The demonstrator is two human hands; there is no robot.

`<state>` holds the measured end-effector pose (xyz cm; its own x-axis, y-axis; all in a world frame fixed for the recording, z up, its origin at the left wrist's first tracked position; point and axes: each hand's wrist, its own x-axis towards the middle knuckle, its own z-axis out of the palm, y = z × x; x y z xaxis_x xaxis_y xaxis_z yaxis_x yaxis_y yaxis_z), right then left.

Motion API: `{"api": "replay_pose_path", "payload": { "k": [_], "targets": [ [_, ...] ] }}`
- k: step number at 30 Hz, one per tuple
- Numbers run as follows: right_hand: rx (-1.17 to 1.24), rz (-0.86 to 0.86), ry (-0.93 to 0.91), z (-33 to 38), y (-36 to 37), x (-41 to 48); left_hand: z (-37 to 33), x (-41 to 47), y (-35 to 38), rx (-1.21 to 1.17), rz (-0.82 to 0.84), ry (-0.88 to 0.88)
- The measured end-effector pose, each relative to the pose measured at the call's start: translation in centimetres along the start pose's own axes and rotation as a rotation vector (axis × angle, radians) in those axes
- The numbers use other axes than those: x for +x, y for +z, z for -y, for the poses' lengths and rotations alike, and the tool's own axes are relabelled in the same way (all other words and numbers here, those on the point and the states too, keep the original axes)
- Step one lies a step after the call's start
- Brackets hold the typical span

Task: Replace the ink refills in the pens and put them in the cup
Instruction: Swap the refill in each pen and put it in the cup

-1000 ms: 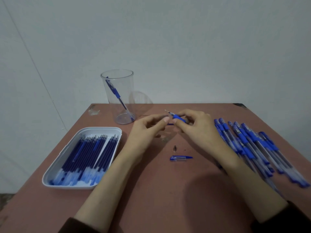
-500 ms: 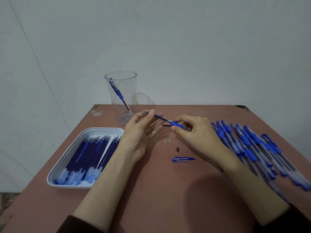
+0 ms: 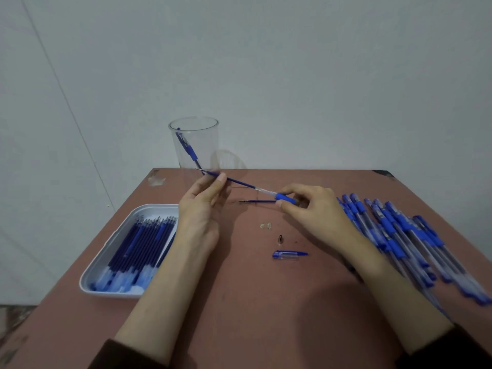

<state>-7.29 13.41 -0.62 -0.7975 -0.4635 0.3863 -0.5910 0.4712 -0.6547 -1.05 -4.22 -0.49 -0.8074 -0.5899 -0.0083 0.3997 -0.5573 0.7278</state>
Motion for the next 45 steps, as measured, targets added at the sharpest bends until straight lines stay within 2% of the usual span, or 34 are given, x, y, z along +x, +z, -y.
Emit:
{"api": "replay_pose_path", "payload": {
  "k": [3,5,9,14,18,22,25,29,39,45],
  "targets": [
    [-0.058,-0.029,0.027,-0.5,-0.3,0.1,-0.3,0.3,-0.2,-0.042,-0.046,0.066],
    [-0.093,-0.059,0.052,-0.9,-0.7,0.2,-0.4,0.5,-0.3,0.064,-0.067,0.129],
    [-0.094,-0.150,0.091,-1.3,-1.1,0.5,0.4,0.8,0.3,0.448,-0.013,0.178],
    [-0.063,-0.228,0.117,-1.4,-1.6,0.7,1.4,3.2,1.5,0.804,0.110,0.165],
    [-0.055,-0.250,0.128,-1.5,-1.8,0.7,2.1,5.0,1.8,1.320,0.308,0.278],
    [-0.054,-0.252,0.121,-1.4,-1.7,0.8,2.0,6.0,1.9,1.614,0.476,0.330],
    [-0.063,-0.242,0.114,-1.4,-1.7,0.8,2.2,6.4,2.4,1.651,0.548,0.310],
    [-0.070,-0.226,0.107,-1.4,-1.6,0.7,2.3,6.4,2.6,1.696,0.565,0.299],
    [-0.073,-0.166,0.083,-1.2,-0.6,0.5,2.0,6.2,2.2,1.681,0.559,0.287],
    [-0.116,-0.072,0.021,-0.3,0.2,0.1,-0.2,4.3,1.5,1.575,0.492,0.344]
  ]
}}
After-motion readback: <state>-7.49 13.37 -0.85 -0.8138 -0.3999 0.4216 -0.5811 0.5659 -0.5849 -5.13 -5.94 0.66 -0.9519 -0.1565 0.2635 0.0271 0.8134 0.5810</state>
